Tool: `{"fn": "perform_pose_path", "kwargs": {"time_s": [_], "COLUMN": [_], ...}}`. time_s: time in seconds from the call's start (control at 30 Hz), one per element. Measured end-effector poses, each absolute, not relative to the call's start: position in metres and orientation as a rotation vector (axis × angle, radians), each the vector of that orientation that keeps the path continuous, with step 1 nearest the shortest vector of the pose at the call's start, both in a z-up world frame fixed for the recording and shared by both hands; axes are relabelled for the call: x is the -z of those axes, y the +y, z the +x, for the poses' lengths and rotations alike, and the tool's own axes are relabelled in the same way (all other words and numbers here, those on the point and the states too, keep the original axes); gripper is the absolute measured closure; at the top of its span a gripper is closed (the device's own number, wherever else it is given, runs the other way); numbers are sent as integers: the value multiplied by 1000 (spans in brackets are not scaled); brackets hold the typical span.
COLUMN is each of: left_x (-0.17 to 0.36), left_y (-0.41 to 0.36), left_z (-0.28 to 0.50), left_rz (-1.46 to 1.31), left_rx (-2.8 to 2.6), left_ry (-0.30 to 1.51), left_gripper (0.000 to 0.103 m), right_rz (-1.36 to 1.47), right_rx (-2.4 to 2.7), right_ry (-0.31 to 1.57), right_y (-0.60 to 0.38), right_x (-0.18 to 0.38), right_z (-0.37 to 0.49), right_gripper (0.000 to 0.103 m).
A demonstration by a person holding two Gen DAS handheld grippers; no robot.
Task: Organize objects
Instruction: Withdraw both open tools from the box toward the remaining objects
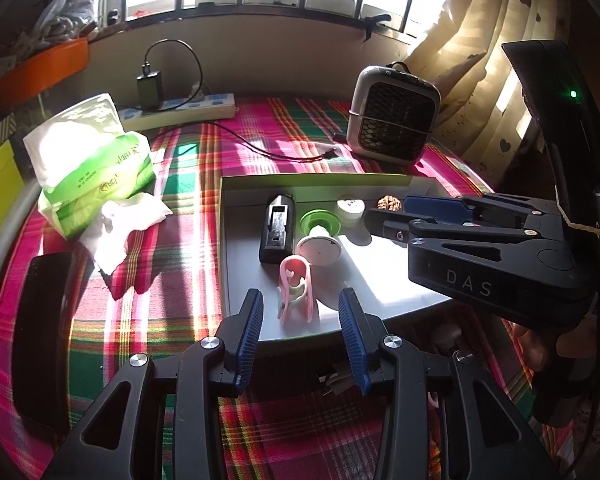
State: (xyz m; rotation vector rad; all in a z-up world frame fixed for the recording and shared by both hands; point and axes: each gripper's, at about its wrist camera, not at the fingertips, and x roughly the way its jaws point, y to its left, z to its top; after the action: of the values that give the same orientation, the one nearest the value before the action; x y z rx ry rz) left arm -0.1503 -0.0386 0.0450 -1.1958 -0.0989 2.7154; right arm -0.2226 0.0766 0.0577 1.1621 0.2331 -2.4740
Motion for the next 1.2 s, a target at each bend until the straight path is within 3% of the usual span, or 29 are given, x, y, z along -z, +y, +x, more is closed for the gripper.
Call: {"fn": "perform_pose_path", "kwargs": {"time_s": [0.87, 1.0, 1.2], "left_x": [-36, -32, -29], "left_y": [-51, -51, -53], "left_z": [-103, -99, -96], "left_rz": [-1180, -1188, -1199], "left_rx": [-2661, -2642, -2624], "left_ry": [-145, -131, -129], "left_gripper": [66, 66, 66], "right_rz": [1121, 1131, 1180], "right_rx": [2516, 2496, 2478], "right_ry": [111, 91, 108], "right_y": [118, 113, 108], "right_x": [-44, -37, -23], "right_z": [-122, -111, -108], "right_gripper": [62, 56, 56]}}
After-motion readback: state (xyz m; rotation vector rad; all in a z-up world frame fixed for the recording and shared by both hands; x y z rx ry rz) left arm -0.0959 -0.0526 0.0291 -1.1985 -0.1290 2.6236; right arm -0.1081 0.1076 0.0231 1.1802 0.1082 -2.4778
